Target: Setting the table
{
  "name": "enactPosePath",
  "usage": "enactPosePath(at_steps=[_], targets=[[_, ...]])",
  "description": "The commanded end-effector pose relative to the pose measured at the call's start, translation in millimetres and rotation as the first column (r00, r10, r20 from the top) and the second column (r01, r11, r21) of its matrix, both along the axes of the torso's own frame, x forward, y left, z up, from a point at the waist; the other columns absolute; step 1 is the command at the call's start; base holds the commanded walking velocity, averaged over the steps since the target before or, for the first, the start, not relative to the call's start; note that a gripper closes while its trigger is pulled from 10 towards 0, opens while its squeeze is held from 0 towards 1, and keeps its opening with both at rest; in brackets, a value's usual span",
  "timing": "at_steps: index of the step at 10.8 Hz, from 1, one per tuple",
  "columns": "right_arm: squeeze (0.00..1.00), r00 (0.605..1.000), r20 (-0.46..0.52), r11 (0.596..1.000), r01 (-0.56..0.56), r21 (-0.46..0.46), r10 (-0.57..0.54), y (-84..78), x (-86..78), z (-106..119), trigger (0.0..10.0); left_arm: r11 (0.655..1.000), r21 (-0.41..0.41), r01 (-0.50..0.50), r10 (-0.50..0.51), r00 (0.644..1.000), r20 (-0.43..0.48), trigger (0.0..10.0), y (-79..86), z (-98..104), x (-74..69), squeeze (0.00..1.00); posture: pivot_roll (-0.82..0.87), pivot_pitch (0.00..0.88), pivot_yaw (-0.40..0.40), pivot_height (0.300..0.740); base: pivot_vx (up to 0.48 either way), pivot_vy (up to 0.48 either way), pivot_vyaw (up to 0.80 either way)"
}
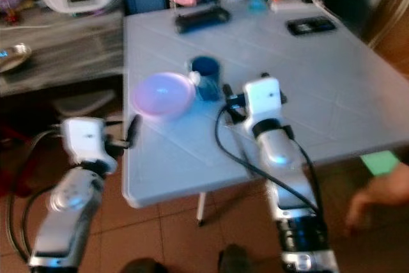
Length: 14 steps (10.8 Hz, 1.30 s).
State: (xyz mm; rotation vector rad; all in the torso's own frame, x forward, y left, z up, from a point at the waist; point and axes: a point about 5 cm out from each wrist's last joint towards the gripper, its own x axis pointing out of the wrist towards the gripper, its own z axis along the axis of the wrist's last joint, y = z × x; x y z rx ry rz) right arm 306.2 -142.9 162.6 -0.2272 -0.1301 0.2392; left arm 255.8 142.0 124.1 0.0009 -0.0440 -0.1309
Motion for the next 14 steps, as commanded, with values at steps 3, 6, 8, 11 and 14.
enactPosePath(at_steps=[3, 6, 8, 11, 14], targets=[[1.0, 0.973, 0.039, 0.969, -0.221, -0.108, 0.227, 33.1, 5.4, 12.3, 10.0, 0.994, 0.033, -0.106, 0.107, 0.994, -0.025, 10.0, 23.5, -3.6, -3.0, 0.0, -0.02, 0.062, 0.056, 0.74, 0.0, 0.0, 0.0], [0.0, 0.943, 0.023, 0.931, -0.323, -0.168, 0.332, 42.0, 17.9, 19.4, 10.0, 0.992, 0.042, -0.118, 0.12, 0.992, -0.049, 10.0, 25.3, -6.4, -6.0, 0.0, -0.01, 0.086, 0.058, 0.74, 0.0, 0.0, 0.0], [0.0, 0.921, -0.022, 0.897, -0.384, -0.222, 0.389, 42.3, 29.8, 23.4, 10.0, 0.992, 0.049, -0.117, 0.121, 0.989, -0.084, 10.0, 26.1, -10.9, -10.9, 0.0, 0.0, 0.107, 0.063, 0.74, 0.0, 0.0, 0.0], [0.0, 0.912, 0.034, 0.888, -0.389, -0.245, 0.409, 42.3, 37.0, 36.0, 10.0, 0.993, 0.045, -0.111, 0.116, 0.986, -0.118, 10.0, 25.1, -14.3, -18.3, 0.0, 0.01, 0.131, 0.064, 0.74, 0.0, 0.0, 0.27], [0.0, 0.947, 0.11, 0.937, -0.273, -0.22, 0.302, 27.7, 35.1, 38.2, 10.0, 0.996, 0.017, -0.084, 0.086, 0.99, -0.111, 10.0, 19.8, -10.2, -16.5, 0.0, 0.0, 0.131, 0.064, 0.74, 0.0, 0.0, 0.77]])
